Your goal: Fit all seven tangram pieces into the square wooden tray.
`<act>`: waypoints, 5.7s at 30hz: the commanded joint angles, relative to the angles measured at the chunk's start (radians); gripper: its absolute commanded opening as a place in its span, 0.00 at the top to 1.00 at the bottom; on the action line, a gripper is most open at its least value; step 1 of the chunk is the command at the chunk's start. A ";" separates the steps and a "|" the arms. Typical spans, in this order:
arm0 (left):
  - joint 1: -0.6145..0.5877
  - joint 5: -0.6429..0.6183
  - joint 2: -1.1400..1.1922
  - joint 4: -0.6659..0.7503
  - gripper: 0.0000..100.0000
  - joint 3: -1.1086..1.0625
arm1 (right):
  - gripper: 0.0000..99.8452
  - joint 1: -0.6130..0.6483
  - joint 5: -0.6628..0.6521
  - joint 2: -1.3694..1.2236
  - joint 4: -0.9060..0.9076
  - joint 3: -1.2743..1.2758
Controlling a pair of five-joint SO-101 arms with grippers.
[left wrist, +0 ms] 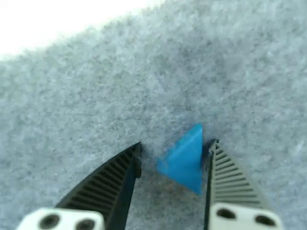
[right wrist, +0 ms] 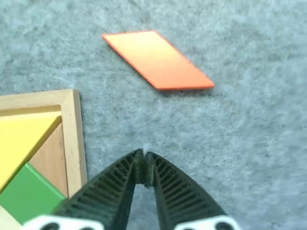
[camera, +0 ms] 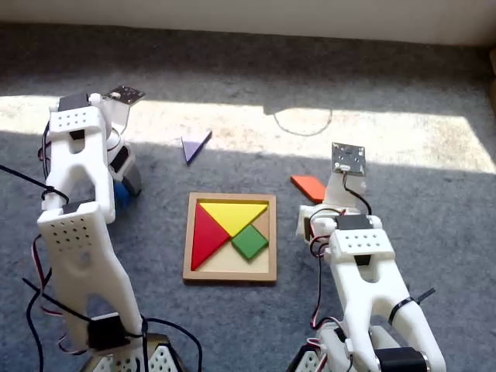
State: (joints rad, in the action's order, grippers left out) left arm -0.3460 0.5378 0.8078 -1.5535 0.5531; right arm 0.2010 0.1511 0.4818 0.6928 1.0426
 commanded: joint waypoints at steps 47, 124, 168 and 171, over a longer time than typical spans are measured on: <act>0.082 0.008 -0.335 -0.199 0.90 -0.097 | 0.99 -0.036 -0.048 0.048 -0.016 0.001; 0.731 0.023 -0.722 0.267 0.78 -0.980 | 0.99 -0.337 0.086 0.044 -0.016 -0.059; 0.245 -0.160 -1.681 0.098 0.81 -1.122 | 0.88 -0.266 -0.028 0.031 0.156 -0.197; 0.128 -0.160 -1.808 0.100 0.81 -1.257 | 0.85 -0.191 -0.077 -0.015 0.308 -0.348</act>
State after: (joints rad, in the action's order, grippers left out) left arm -0.0821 0.3890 -0.8324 -1.4446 -0.5762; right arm -0.0844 0.1389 0.4925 0.8263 0.9060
